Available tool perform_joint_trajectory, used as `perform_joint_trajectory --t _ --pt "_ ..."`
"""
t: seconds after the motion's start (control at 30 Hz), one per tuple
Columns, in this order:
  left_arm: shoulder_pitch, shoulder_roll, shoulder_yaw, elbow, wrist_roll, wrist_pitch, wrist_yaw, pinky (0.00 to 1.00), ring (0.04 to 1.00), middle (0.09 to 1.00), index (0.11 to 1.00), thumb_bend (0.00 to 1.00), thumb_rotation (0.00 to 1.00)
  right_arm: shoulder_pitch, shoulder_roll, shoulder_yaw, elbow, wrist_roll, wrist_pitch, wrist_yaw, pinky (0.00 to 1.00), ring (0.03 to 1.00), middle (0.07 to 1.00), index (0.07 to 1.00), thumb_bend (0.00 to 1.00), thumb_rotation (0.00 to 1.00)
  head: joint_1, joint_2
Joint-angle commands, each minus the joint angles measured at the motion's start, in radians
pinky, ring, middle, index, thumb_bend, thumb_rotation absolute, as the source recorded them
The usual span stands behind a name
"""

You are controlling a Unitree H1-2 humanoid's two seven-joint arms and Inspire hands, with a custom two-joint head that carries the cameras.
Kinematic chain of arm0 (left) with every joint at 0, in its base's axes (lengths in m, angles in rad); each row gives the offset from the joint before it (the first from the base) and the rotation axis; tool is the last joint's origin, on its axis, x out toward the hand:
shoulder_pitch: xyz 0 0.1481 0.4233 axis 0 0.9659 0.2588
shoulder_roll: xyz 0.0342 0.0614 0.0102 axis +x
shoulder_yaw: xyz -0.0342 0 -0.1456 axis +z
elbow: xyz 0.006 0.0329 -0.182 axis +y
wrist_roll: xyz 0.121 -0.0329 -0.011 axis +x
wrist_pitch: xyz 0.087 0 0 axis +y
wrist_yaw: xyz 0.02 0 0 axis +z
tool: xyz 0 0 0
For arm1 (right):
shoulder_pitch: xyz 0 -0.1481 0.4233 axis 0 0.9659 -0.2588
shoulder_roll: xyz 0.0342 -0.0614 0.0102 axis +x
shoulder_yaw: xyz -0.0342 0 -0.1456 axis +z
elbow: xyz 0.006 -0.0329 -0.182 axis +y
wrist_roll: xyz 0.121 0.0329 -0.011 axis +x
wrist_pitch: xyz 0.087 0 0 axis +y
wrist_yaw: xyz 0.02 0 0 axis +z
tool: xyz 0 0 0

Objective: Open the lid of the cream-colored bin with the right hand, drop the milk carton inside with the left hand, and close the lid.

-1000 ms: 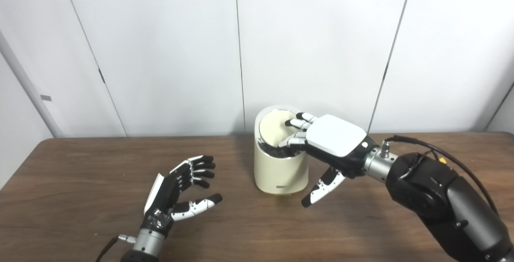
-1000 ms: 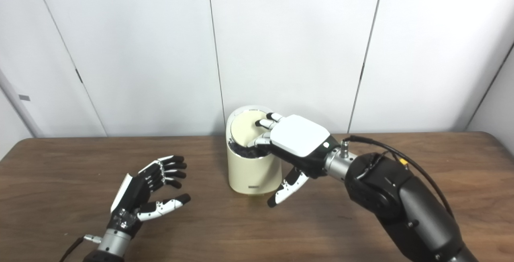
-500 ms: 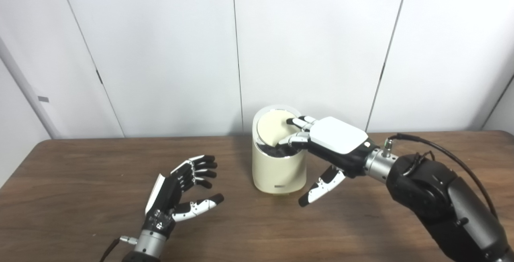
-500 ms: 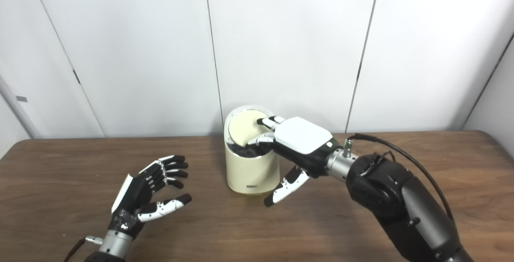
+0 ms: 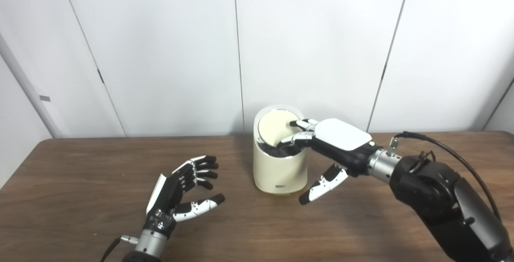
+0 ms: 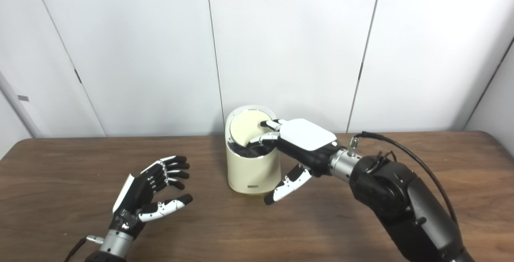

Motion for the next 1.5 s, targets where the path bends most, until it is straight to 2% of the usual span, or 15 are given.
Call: perform_joint_trajectory --t 0.0,0.2,0.33,0.57,1.03,1.1,1.23,1.37,1.47 --pt "-0.033 0.006 0.005 -0.027 0.004 -0.008 0.011 0.56 0.67 0.732 0.771 0.68 0.04 -0.002 -0.01 -0.007 -0.002 0.011 0.021 0.018 1.0 0.985 0.822 0.818 0.72 0.51 0.0 0.0" --pt "-0.035 0.007 0.008 -0.022 -0.01 -0.012 0.005 0.57 0.672 0.733 0.772 0.69 0.04 -0.004 0.0 -0.026 -0.004 0.033 0.026 -0.01 1.0 0.982 0.817 0.815 0.71 0.52 -0.001 0.004" --pt "-0.039 0.009 0.008 -0.014 -0.011 -0.013 0.003 0.57 0.675 0.734 0.773 0.68 0.03 -0.024 0.006 -0.059 -0.016 0.045 0.032 -0.043 1.0 0.998 0.835 0.824 0.68 0.55 -0.007 0.001" --pt "-0.044 0.007 0.007 -0.006 -0.011 -0.021 0.002 0.57 0.671 0.733 0.775 0.67 0.01 -0.053 0.011 -0.099 -0.036 0.047 0.05 -0.051 1.0 1.0 0.835 0.824 0.66 0.52 -0.008 -0.003" --pt "-0.038 0.005 0.008 -0.017 0.007 -0.011 0.013 0.57 0.671 0.73 0.769 0.7 0.07 -0.069 0.001 -0.113 -0.025 0.03 0.031 -0.082 1.0 0.993 0.821 0.812 0.67 0.51 -0.011 -0.005" --pt "-0.04 0.006 0.008 -0.015 0.002 -0.015 0.01 0.57 0.67 0.728 0.768 0.7 0.06 -0.064 0.003 -0.12 -0.021 0.035 0.018 -0.1 0.96 0.96 0.814 0.807 0.68 0.45 -0.011 -0.005" --pt "-0.04 0.005 0.008 -0.018 -0.003 -0.009 0.008 0.58 0.671 0.729 0.769 0.69 0.04 -0.043 -0.009 -0.126 -0.014 0.026 -0.012 -0.128 0.73 0.883 0.83 0.834 0.72 0.39 -0.014 -0.003" --pt "-0.042 0.008 0.006 -0.013 -0.014 -0.02 -0.003 0.57 0.672 0.733 0.774 0.68 0.04 -0.011 -0.002 -0.152 -0.022 0.06 0.012 -0.129 0.69 0.863 0.863 0.861 0.74 0.29 -0.011 -0.004" --pt "-0.042 0.009 0.008 -0.015 -0.009 -0.02 -0.002 0.57 0.668 0.729 0.773 0.69 0.04 0.023 -0.005 -0.179 -0.026 0.1 0.013 -0.129 0.71 0.864 0.879 0.883 0.73 0.27 -0.013 -0.006"
